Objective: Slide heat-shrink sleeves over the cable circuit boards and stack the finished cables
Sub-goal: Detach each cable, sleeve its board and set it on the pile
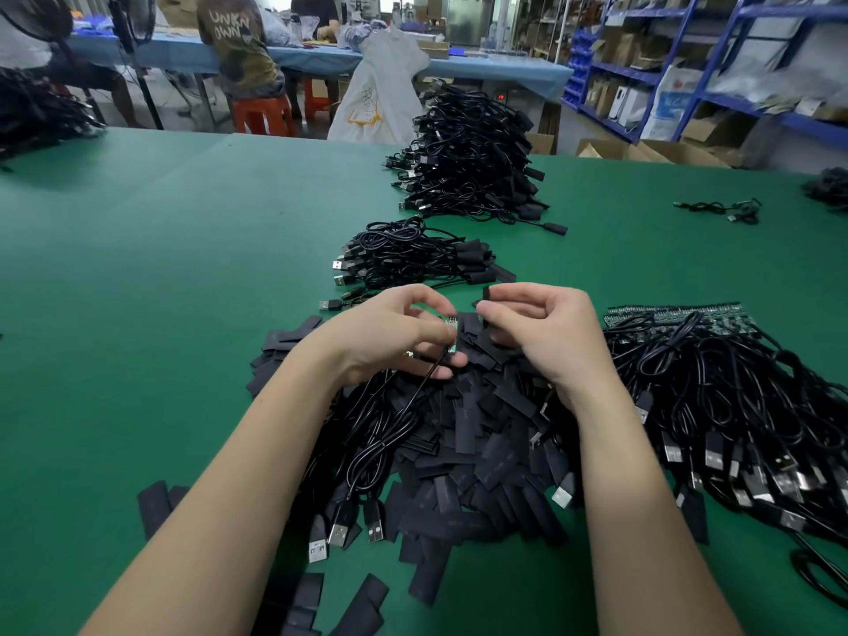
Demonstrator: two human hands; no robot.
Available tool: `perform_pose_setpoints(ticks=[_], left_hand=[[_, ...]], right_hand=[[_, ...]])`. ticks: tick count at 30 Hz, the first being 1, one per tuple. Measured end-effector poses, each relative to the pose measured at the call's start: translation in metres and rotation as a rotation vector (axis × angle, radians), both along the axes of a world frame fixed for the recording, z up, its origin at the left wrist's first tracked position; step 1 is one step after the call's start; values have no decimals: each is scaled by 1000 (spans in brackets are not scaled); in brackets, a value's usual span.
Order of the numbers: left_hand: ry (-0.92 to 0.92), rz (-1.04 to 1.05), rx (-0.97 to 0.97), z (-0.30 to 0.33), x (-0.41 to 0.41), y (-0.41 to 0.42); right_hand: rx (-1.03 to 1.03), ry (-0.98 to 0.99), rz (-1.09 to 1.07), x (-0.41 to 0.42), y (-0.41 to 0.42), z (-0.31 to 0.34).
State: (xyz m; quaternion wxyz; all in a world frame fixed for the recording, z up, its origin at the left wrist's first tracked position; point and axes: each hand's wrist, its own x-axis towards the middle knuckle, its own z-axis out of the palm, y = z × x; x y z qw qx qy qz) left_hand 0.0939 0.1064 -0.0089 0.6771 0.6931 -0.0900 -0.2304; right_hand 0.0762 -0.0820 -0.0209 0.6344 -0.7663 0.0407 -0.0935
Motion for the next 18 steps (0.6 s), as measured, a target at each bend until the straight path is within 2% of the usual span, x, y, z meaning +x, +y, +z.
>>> perform_pose_setpoints(ticks=[10,14,18], left_hand=[[32,-15,-48,-2,3,4],[28,-55,-1,-3,6,6],[44,-94,-78,-1,5,7]], right_hand=[[419,3,66,-2,4,1],[447,-3,88,-2,7,-4],[546,-16,164,-5,9,-2]])
